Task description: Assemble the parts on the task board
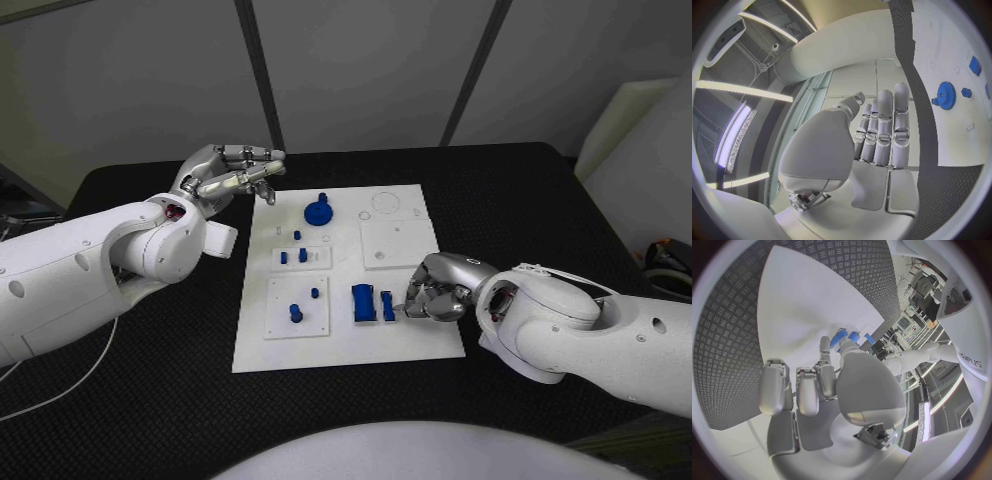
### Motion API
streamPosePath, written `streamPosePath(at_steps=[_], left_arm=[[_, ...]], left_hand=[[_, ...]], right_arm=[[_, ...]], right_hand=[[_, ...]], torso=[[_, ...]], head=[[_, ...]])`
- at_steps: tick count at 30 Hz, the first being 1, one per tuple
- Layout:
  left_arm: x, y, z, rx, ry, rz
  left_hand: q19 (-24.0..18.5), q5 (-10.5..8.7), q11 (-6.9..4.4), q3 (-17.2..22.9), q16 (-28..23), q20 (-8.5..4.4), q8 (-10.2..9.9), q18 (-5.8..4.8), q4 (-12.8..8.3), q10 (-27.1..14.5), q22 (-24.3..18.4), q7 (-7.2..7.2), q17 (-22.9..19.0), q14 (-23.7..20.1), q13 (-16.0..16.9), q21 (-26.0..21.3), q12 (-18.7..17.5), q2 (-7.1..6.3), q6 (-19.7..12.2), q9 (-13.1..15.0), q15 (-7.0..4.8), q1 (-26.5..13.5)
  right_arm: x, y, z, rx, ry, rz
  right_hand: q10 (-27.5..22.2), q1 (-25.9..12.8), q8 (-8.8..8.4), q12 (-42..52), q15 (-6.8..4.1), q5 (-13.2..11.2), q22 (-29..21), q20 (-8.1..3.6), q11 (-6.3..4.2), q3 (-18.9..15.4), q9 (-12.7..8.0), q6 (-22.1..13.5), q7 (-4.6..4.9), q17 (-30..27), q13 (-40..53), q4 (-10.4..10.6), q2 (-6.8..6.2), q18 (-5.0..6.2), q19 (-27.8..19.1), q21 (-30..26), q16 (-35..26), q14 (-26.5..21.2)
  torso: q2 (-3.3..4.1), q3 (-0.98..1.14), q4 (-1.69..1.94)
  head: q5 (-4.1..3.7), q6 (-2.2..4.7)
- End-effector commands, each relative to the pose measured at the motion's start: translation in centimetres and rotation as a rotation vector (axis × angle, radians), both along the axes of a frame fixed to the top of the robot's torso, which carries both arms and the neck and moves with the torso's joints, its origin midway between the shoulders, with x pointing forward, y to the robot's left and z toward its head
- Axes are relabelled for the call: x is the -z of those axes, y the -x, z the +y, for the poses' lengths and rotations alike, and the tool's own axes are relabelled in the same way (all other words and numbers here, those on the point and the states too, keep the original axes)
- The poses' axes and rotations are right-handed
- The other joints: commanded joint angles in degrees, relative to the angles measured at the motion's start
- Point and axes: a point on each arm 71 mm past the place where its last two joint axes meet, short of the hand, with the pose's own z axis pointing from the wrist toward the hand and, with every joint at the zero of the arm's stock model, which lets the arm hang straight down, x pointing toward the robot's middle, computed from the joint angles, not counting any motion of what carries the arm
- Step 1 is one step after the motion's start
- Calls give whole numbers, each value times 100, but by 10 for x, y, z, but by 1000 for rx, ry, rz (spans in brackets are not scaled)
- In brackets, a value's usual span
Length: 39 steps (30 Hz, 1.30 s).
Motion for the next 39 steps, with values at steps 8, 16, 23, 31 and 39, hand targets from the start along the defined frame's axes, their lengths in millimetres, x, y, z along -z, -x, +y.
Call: streamPosePath(at_steps=[8, 16, 23, 31, 39], left_arm=[[-1, -1, -2, 12, 7, -1], [-1, 0, -2, 12, 8, -1], [-1, 0, -2, 12, 7, -1], [-1, 0, -2, 13, 7, 0], [-1, 0, -2, 13, 7, 0]], left_hand=[[12, -24, -2, -37, 30, 28, 27, -15, 12, -55, -9, -12, -5, -36, 6, -31, 39, 49, -38, -5, 7, -13], [12, -24, -2, -37, 30, 28, 27, -15, 12, -55, -9, -12, -5, -36, 6, -31, 39, 49, -38, -5, 7, -13], [12, -24, -2, -37, 30, 28, 27, -15, 12, -55, -9, -12, -5, -36, 6, -31, 39, 49, -38, -5, 7, -13], [12, -24, -2, -37, 30, 28, 27, -15, 12, -55, -9, -12, -5, -36, 6, -31, 39, 49, -38, -5, 7, -13], [12, -23, -1, -42, 32, 28, 31, -16, 16, -62, -12, -11, -10, -40, 5, -35, 46, 59, -41, -8, 8, -12]], right_arm=[[4, 4, 1, -61, -31, 85], [7, 0, 2, -48, -24, 92], [7, -3, 3, -14, -42, 69], [8, -5, 4, -3, -43, 66], [11, -8, 5, 4, -14, 72]], right_hand=[[19, 162, 57, 14, 1, -152, 439, 6, 23, -75, 47, -30, -13, 1239, 468, -26, 60, -76, -35, -10, 10, 547], [27, 168, 78, 25, -3, -157, 446, 4, 17, -96, 70, -14, -21, 1243, 476, 1, 133, -77, -29, -5, 11, 548], [46, 21, 110, 49, -13, -39, 468, -5, 10, -223, 124, -16, -32, 1258, 497, 65, 326, -82, -13, 8, 19, 552], [55, -177, 125, 59, -14, -38, 480, -7, 6, -346, 156, -21, -33, 1262, 507, 74, 465, -84, -5, 15, 22, 553], [54, 111, 143, 56, -32, -33, 477, -19, -16, -353, 196, -43, -60, 1259, 510, -45, 479, -82, -9, 8, 19, 552]], torso=[[6, -7, -1], [8, -11, 13], [12, -4, 3], [10, -3, 2], [5, -7, 6]], head=[[-31, 22], [-33, -1], [-19, -9], [-20, -12], [-14, -23]])
